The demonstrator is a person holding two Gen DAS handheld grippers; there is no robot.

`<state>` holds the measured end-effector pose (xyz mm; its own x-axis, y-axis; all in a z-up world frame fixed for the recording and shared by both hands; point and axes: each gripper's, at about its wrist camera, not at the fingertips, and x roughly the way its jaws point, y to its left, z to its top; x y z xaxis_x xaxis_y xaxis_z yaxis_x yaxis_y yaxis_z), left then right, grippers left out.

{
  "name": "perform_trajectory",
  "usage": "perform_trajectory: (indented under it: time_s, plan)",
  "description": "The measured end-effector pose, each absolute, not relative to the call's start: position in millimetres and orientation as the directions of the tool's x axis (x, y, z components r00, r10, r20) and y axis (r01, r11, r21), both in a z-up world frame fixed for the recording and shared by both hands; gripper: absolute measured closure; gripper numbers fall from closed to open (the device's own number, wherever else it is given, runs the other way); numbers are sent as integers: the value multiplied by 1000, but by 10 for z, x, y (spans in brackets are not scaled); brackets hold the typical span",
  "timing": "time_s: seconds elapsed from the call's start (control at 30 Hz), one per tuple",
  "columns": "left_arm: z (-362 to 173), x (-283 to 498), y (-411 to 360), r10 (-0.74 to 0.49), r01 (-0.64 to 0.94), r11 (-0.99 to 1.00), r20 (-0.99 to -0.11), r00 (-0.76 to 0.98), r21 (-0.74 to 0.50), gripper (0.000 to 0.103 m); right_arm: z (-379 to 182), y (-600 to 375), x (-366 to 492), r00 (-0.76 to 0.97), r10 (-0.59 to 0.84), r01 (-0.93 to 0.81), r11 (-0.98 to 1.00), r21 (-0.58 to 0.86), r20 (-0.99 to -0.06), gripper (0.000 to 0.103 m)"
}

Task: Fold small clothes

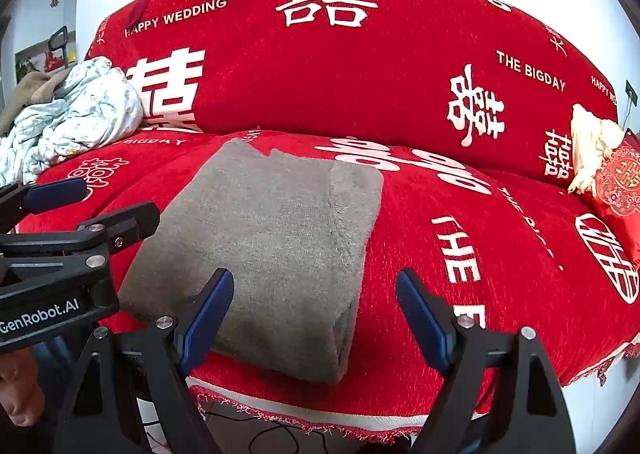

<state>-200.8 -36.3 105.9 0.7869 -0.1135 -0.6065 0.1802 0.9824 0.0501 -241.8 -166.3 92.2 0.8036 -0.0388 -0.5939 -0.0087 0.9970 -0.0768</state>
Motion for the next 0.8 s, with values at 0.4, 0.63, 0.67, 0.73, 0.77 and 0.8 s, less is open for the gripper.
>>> perform_trajectory:
  time_s: [0.4,0.63,0.67,0.73,0.77,0.8]
  plan:
    - [1058,-1997,-361,-108,177,983,-608,787,54,17,927,-1664,-2416,804,-38,-9,997,-75,-594,17]
    - [1048,-1998,-353,-106,178,982,-606,789,60,17,928,-1665,-2414,804,-38,-8,997,-75,-594,17]
    - [1049,-2000,-356,-105,178,982,-606,789,62,17,927,-1666,-2414,804,-38,-8,997,-74,-594,17]
    - [1051,-2004,-356,-105,180,982,-604,790,64,17,928,-1666,-2414,804,-38,-8,997,-74,-594,17]
    - [1053,-2007,-355,-107,182,981,-604,790,64,17,928,-1668,-2413,804,-37,-9,997,-74,-594,17]
    - [1054,-2010,-354,-107,183,981,-603,791,65,17,928,-1669,-2412,804,-37,-8,997,-74,-593,17]
